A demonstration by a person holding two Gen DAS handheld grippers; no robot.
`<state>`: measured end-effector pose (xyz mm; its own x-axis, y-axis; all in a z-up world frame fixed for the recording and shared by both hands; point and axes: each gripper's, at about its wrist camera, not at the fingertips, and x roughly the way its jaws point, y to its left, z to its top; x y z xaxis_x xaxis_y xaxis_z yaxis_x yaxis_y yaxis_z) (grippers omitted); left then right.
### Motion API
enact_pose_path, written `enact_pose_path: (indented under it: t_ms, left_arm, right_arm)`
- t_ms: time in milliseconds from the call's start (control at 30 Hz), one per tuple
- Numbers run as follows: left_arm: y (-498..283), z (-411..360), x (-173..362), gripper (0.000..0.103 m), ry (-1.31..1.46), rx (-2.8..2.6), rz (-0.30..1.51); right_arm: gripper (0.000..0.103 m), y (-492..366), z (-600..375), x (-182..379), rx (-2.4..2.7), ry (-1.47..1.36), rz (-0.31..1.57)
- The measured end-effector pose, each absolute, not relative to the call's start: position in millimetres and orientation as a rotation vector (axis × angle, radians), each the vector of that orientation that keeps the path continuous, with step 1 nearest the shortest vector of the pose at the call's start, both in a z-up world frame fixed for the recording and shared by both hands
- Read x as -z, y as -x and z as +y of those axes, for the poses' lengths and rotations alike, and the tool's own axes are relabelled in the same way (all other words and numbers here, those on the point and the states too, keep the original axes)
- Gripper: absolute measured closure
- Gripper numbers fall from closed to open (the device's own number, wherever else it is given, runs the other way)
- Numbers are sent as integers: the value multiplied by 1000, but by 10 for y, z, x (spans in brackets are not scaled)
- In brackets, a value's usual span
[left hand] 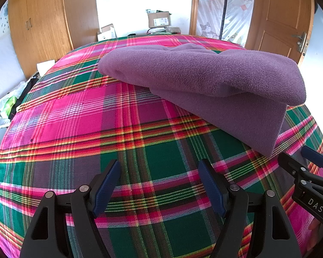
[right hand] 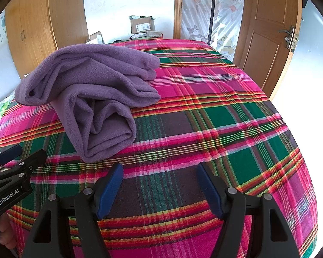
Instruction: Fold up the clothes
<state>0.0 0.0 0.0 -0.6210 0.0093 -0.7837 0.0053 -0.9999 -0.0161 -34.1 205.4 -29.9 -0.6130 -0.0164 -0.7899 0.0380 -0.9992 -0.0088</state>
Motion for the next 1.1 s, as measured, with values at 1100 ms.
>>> enact_pose_path:
  t_ms: [1100]
  left_arm:
    - [-80,143,-726,26,1134,-2761,107]
  right_arm:
    - [29,343,2046,316,2790,-1369,22]
